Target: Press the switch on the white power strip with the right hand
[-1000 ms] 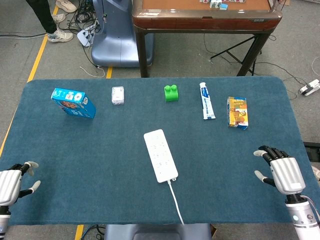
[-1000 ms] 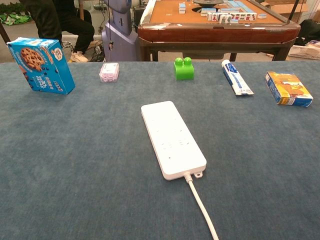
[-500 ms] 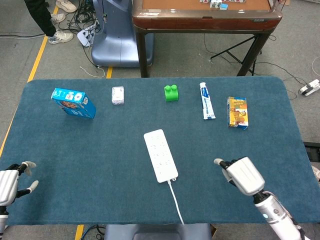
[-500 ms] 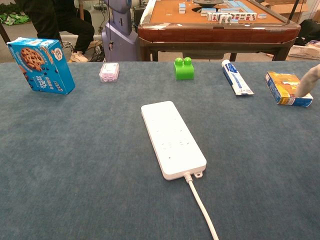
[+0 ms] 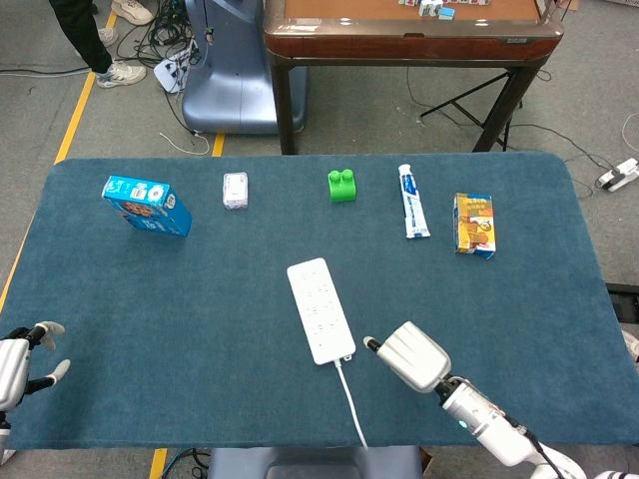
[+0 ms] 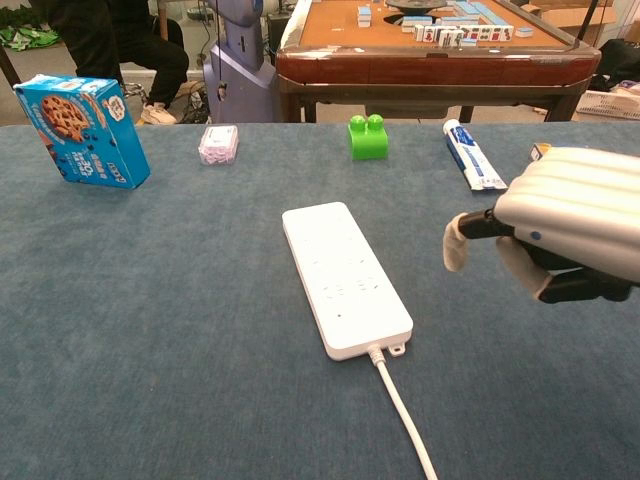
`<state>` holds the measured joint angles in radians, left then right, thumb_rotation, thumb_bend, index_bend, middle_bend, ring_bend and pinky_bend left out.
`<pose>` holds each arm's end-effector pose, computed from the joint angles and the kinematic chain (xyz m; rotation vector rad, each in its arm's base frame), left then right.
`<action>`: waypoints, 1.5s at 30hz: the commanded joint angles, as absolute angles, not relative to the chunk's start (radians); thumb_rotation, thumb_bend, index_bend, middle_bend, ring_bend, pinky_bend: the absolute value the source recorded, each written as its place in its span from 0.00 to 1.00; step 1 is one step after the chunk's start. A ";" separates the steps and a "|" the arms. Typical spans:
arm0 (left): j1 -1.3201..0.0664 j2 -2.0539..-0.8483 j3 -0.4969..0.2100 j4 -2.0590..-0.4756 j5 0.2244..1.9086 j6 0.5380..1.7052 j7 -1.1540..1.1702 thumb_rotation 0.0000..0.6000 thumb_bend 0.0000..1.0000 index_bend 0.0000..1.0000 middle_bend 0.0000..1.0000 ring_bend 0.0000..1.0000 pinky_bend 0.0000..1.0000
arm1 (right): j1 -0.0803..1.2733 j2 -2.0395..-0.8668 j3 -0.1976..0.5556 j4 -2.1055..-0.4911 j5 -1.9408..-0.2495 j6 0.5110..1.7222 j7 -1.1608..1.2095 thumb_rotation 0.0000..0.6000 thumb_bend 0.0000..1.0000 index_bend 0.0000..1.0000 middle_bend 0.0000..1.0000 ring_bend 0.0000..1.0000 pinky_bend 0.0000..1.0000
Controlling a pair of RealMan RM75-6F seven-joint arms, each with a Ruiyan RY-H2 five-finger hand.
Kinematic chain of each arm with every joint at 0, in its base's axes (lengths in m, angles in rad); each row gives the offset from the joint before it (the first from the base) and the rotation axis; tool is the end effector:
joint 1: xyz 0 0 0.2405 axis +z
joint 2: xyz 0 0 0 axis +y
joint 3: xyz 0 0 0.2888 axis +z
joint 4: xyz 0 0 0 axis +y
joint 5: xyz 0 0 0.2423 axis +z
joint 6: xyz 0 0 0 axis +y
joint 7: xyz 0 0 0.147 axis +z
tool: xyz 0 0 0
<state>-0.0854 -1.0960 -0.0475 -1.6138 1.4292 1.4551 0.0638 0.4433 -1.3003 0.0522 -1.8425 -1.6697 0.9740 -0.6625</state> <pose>-0.3660 0.1886 0.1520 -1.3671 -0.8915 -0.7909 -0.1798 -0.2370 -0.0007 2.2070 -0.3901 0.8387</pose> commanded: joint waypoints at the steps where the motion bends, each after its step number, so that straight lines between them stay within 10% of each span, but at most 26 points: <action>1: -0.085 -1.093 -0.049 -1.615 1.424 1.452 0.063 1.00 0.24 0.48 0.54 0.45 0.63 | 0.472 -1.340 0.065 -1.838 -1.620 0.930 -0.724 1.00 0.98 0.37 1.00 1.00 1.00; 45: -0.089 -1.079 -0.074 -1.581 1.342 1.399 0.002 1.00 0.24 0.49 0.54 0.45 0.63 | 0.690 -1.558 0.053 -1.713 -1.257 0.870 -0.903 1.00 0.99 0.37 1.00 1.00 1.00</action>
